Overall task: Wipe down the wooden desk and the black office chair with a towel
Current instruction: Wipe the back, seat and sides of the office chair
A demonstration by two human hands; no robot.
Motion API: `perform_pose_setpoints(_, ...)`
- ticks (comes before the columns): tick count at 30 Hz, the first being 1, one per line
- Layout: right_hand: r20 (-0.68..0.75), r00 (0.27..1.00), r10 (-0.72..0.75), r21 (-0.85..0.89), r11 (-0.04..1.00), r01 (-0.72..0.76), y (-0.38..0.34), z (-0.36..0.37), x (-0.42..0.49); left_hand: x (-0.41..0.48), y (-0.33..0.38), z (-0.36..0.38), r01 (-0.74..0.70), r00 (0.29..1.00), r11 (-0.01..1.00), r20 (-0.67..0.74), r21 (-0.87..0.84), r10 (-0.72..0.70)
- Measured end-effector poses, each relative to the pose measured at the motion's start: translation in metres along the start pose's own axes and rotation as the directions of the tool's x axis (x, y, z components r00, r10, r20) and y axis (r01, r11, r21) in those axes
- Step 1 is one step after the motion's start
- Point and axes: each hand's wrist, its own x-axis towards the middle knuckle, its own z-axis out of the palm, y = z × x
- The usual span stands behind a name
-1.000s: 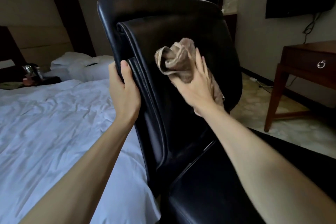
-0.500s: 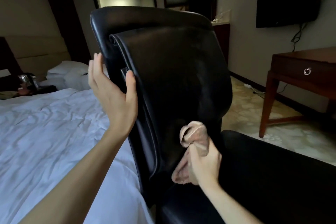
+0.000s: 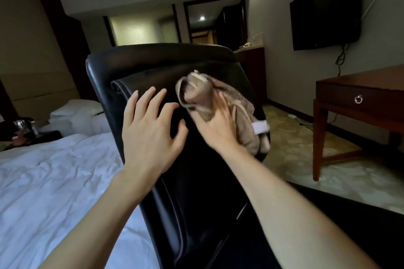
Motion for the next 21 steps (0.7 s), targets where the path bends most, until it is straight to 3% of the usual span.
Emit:
perform_pose_setpoints(3, -0.276, 0.954, -0.114, 0.055, 0.989, 0.135, 0.034, 0.028, -0.051, -0.001, 0.0, 0.002, 0.011, 1.0, 1.0, -0.006, 0.019, -0.011)
perform_pose_setpoints(5, -0.398, 0.91, -0.115, 0.115, 0.978, 0.174, 0.07, 0.037, -0.089, 0.001, 0.002, 0.001, 0.0, 1.0, 1.0, -0.003, 0.019, 0.0)
perform_pose_setpoints(7, -0.355, 0.934, -0.045, 0.209, 0.97, 0.126, 0.101, 0.042, -0.135, 0.005, 0.005, -0.001, 0.011, 1.0, 0.999, 0.012, 0.031, -0.011)
perform_pose_setpoints(10, -0.198, 0.975, 0.104, 0.164, 0.984, -0.072, 0.116, 0.046, -0.195, 0.008, 0.009, -0.004, 0.0, 0.997, 0.996, 0.073, 0.091, -0.006)
perform_pose_setpoints(13, -0.146, 0.895, 0.421, 0.29, 0.884, -0.368, 0.106, 0.035, -0.196, 0.027, 0.011, -0.003, -0.099, 0.974, 0.979, 0.218, 0.181, 0.059)
perform_pose_setpoints(15, -0.194, 0.837, 0.512, 0.338, 0.836, -0.433, 0.098, 0.021, -0.173, 0.048, 0.012, 0.001, -0.136, 0.943, 0.968, 0.327, 0.212, 0.061)
perform_pose_setpoints(18, -0.227, 0.843, 0.488, 0.478, 0.81, -0.341, 0.059, -0.01, -0.122, 0.071, 0.012, 0.011, -0.184, 0.911, 0.952, 0.407, 0.245, 0.072)
perform_pose_setpoints(21, -0.325, 0.913, 0.246, 0.432, 0.898, -0.088, 0.019, -0.035, -0.05, 0.073, 0.012, 0.016, -0.186, 0.909, 0.954, 0.409, 0.234, 0.077)
